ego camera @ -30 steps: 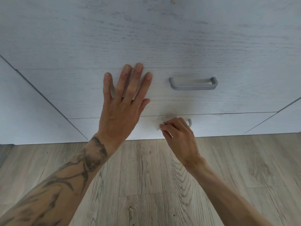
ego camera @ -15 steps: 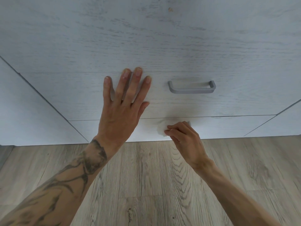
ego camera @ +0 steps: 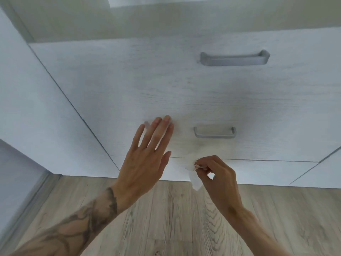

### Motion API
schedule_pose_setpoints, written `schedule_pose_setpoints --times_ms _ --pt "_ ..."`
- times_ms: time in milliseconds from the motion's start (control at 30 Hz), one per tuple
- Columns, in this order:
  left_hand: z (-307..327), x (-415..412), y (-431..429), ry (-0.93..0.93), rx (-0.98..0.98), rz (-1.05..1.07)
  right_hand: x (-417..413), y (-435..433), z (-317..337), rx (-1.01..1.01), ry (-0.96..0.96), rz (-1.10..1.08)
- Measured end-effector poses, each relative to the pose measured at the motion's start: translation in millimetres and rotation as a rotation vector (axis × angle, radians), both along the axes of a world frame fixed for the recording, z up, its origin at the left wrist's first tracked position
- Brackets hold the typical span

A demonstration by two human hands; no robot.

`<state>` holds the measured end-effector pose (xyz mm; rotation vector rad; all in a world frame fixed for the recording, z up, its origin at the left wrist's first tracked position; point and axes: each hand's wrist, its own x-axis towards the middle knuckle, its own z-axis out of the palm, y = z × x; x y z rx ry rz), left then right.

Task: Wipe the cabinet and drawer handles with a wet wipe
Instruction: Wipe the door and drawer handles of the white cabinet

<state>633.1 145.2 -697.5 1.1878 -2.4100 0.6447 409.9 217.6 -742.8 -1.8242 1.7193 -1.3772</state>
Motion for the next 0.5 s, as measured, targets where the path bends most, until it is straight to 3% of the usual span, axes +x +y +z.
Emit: schedule_pose_setpoints --times_ms 200,500 --pt "67.7 41.3 30.0 0.019 0.165 0.141 39.4 -7.4 83.0 -0.021 -0.199 0.143" --pt "161.6 125.6 43.6 0.193 0.135 0.234 120.6 -18.3 207.3 -0.214 -0.112 0.163"
